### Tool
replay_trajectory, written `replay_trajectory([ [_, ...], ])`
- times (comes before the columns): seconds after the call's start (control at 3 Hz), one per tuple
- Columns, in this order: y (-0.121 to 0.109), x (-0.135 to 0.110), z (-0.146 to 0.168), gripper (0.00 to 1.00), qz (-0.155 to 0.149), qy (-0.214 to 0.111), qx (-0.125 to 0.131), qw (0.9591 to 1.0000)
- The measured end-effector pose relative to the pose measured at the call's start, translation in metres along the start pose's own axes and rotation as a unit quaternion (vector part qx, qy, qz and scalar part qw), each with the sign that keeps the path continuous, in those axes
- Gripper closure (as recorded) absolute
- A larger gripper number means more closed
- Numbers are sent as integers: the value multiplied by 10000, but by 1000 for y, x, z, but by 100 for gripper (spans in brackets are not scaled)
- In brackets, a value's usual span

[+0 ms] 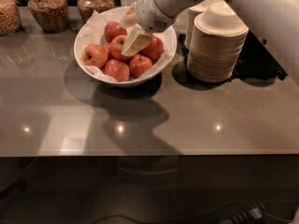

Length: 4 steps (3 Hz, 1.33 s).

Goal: Pick apple from white bowl

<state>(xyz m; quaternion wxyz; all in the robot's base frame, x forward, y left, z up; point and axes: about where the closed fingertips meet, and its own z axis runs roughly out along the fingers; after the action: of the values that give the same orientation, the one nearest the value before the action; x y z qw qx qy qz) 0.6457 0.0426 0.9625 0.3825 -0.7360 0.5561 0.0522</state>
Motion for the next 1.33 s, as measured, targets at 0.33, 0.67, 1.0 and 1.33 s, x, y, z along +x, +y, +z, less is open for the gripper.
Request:
replay_trajectory([
  [0.33,-5,3,21,18,-9,-45,-90,9999],
  [0.67,-8,7,37,16,-2,-53,-181,9998],
  [1.0,-8,10,50,18,14,-53,-245,9997],
  [1.33,-6,16,57,37,56,-14,-296,9995],
])
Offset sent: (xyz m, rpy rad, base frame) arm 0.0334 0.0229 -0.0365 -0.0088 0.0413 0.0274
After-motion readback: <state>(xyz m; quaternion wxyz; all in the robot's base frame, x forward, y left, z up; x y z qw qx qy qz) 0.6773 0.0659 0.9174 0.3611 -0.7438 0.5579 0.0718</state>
